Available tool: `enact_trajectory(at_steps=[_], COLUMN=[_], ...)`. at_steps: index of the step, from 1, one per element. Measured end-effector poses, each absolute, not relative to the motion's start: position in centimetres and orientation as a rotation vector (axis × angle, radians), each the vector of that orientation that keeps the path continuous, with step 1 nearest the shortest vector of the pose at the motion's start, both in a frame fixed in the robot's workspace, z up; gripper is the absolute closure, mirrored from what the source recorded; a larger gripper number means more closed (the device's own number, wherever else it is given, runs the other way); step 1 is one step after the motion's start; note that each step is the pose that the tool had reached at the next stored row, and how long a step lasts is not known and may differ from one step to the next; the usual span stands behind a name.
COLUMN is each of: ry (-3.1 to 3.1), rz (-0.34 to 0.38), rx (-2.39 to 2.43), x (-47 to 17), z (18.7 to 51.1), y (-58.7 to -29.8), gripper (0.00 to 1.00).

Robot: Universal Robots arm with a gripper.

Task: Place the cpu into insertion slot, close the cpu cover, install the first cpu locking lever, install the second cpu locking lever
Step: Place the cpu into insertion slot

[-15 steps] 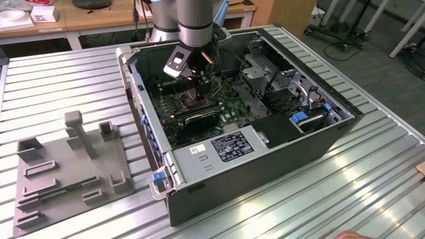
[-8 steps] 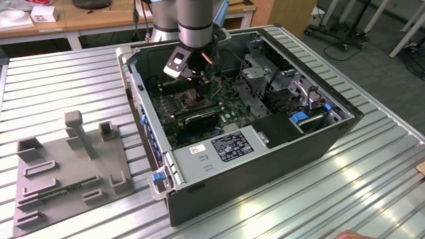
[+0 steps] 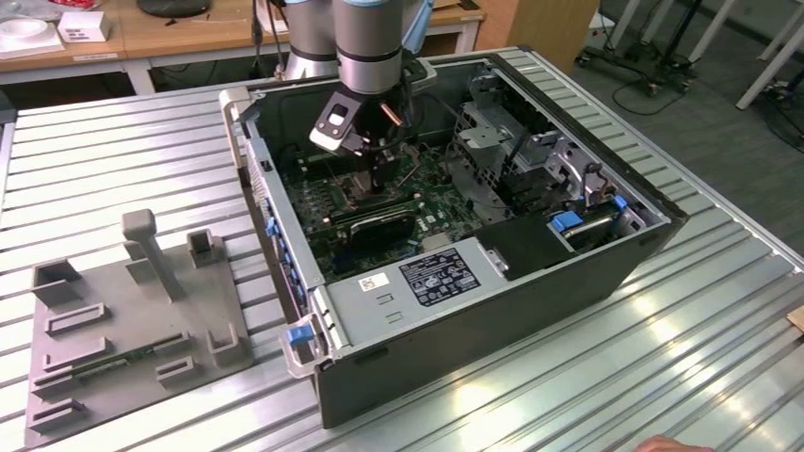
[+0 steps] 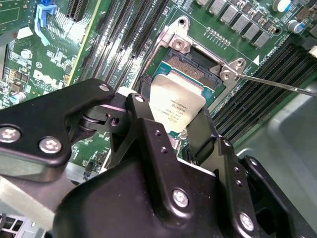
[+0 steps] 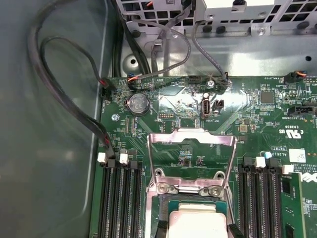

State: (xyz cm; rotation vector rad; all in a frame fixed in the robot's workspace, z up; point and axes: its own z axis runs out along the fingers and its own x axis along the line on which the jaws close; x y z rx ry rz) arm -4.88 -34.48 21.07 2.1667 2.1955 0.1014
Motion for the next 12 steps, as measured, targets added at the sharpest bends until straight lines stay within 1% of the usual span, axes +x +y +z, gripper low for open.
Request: enact_trajectory(at_steps=[12], ry=[2.188], rz=[0.102], rx=[2.174], x=[-4.88], z=[20.77], y=[-34.40], gripper=[0.46])
